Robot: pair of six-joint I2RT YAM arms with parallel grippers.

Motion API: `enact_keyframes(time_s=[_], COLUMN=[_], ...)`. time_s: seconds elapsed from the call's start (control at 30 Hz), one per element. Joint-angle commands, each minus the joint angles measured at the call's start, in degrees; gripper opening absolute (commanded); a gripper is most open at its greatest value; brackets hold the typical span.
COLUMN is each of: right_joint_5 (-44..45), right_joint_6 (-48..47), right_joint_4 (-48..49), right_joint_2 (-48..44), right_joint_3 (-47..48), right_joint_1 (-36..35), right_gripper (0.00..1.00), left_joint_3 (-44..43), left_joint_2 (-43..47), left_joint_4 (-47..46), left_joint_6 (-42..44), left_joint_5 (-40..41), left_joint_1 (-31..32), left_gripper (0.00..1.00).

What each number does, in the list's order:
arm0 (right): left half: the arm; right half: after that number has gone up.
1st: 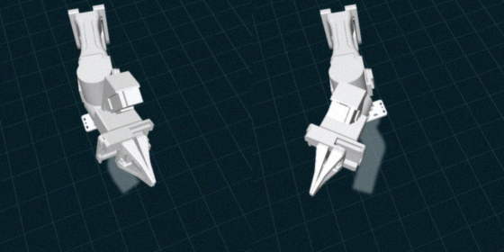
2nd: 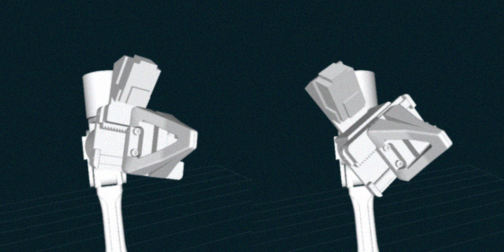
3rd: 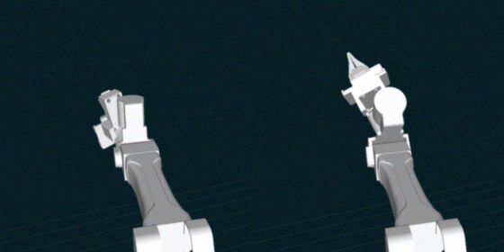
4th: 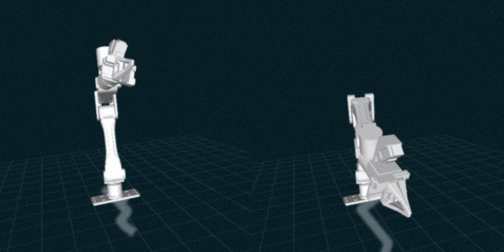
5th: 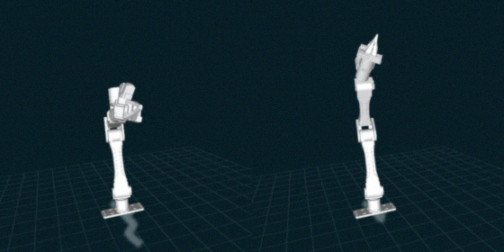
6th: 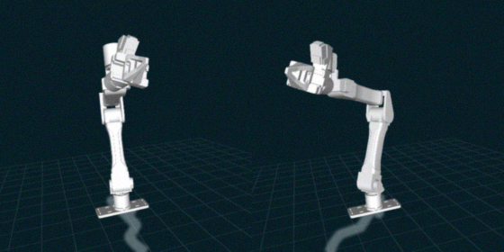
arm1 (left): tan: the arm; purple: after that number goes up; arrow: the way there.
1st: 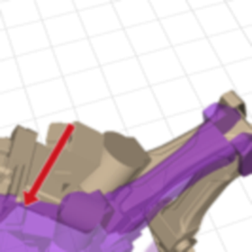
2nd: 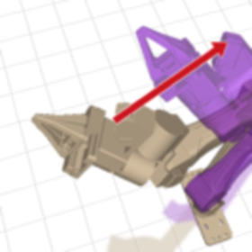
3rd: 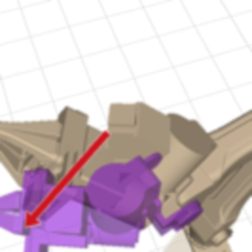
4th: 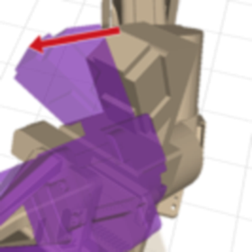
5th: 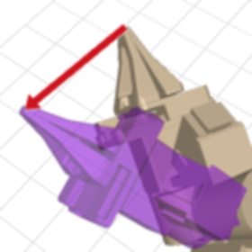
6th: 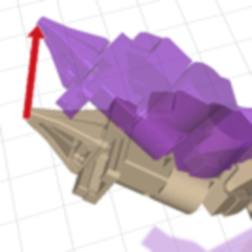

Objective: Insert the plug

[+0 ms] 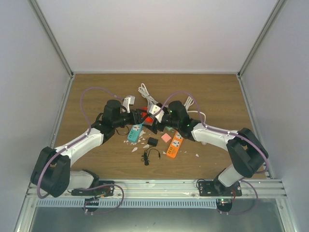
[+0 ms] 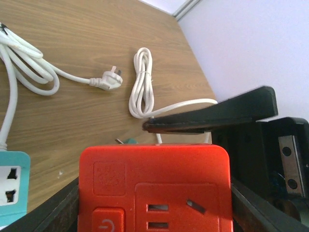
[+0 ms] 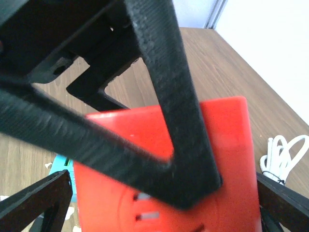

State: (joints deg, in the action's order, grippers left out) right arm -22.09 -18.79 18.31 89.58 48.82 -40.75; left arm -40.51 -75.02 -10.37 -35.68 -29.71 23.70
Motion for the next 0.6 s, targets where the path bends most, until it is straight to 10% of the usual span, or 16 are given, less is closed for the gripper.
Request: enact_keyframes(time_s=[0.0,0.57], right_joint_5=[2.8,7.2], right_joint_6=[-0.9,-0.1], right_joint_4=[-4.8,-6.8], right_joint_2=[1.5,1.6], right_joint_3=[4.1,6.2], right_joint_1=[-1.8,-3.7], right_gripper=[0.99,0.93], left_joint_3=[-3.3,-8.4], left_joint_2=[3.6,1.4], left_joint_4=[3.9,13.6], left_joint_6=[5.6,9.1], left_joint_5=[13.2,29.2], left_joint_1=[4.1,11.3], left_gripper=[0.00,0.01])
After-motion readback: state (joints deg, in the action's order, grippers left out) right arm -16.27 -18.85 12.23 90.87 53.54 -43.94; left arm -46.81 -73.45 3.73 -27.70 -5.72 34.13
